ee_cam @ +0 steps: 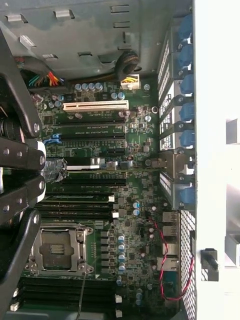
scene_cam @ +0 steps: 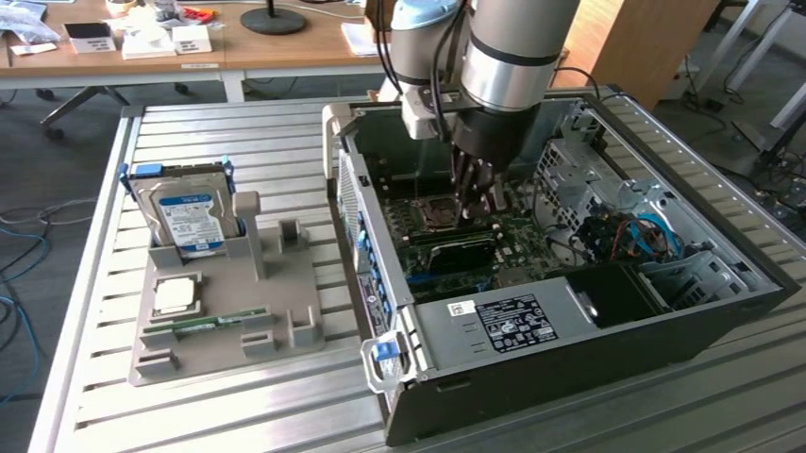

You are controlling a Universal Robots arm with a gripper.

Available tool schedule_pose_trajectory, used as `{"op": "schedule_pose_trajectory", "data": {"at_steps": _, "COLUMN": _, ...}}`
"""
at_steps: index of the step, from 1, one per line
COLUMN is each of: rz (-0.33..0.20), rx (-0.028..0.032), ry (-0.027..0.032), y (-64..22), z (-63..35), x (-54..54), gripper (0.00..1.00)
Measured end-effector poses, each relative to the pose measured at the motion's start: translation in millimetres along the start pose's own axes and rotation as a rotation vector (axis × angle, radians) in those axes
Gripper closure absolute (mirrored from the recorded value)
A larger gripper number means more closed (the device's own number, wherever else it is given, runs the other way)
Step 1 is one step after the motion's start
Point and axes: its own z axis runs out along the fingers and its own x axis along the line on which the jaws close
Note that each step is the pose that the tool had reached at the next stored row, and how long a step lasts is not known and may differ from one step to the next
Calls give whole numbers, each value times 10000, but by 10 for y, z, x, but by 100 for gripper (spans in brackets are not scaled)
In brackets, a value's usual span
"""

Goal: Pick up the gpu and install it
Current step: 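Press down on the gpu until it lock into place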

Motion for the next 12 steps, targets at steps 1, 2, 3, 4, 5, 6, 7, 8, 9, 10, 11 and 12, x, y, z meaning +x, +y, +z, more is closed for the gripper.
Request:
{"op": "schedule_pose_trajectory", "data": {"at_steps": 1, "rz": 0, "rx": 1, "ry": -2, "y": 0, "z": 6, "x": 0, "gripper": 89}}
{"op": "schedule_pose_trajectory", "data": {"at_steps": 2, "rz": -1, "rx": 2, "ry": -3, "y": -1, "z": 20, "x": 0, "gripper": 89}}
{"op": "schedule_pose_trajectory", "data": {"at_steps": 3, "rz": -2, "rx": 0, "ry": -1, "y": 0, "z": 32, "x": 1, "gripper": 89}}
{"op": "schedule_pose_trajectory", "data": {"at_steps": 4, "rz": -2, "rx": 0, "ry": -1, "y": 0, "z": 45, "x": 1, "gripper": 89}}
{"op": "schedule_pose_trajectory", "data": {"at_steps": 5, "rz": -2, "rx": 0, "ry": -1, "y": 0, "z": 56, "x": 1, "gripper": 89}}
{"op": "schedule_pose_trajectory", "data": {"at_steps": 6, "rz": -2, "rx": 0, "ry": 0, "y": 0, "z": 67, "x": 2, "gripper": 89}}
{"op": "schedule_pose_trajectory", "data": {"at_steps": 7, "rz": -1, "rx": 0, "ry": 0, "y": 1, "z": 79, "x": 2, "gripper": 89}}
{"op": "schedule_pose_trajectory", "data": {"at_steps": 8, "rz": -2, "rx": 0, "ry": 1, "y": 1, "z": 91, "x": 2, "gripper": 89}}
{"op": "schedule_pose_trajectory", "data": {"at_steps": 9, "rz": -2, "rx": 0, "ry": 0, "y": 1, "z": 98, "x": 2, "gripper": 89}}
{"op": "schedule_pose_trajectory", "data": {"at_steps": 10, "rz": -2, "rx": -1, "ry": 2, "y": 1, "z": 97, "x": 2, "gripper": 89}}
{"op": "schedule_pose_trajectory", "data": {"at_steps": 11, "rz": -2, "rx": -1, "ry": 2, "y": 1, "z": 97, "x": 2, "gripper": 89}}
{"op": "schedule_pose_trajectory", "data": {"at_steps": 12, "rz": -2, "rx": -1, "ry": 1, "y": 1, "z": 97, "x": 2, "gripper": 89}}
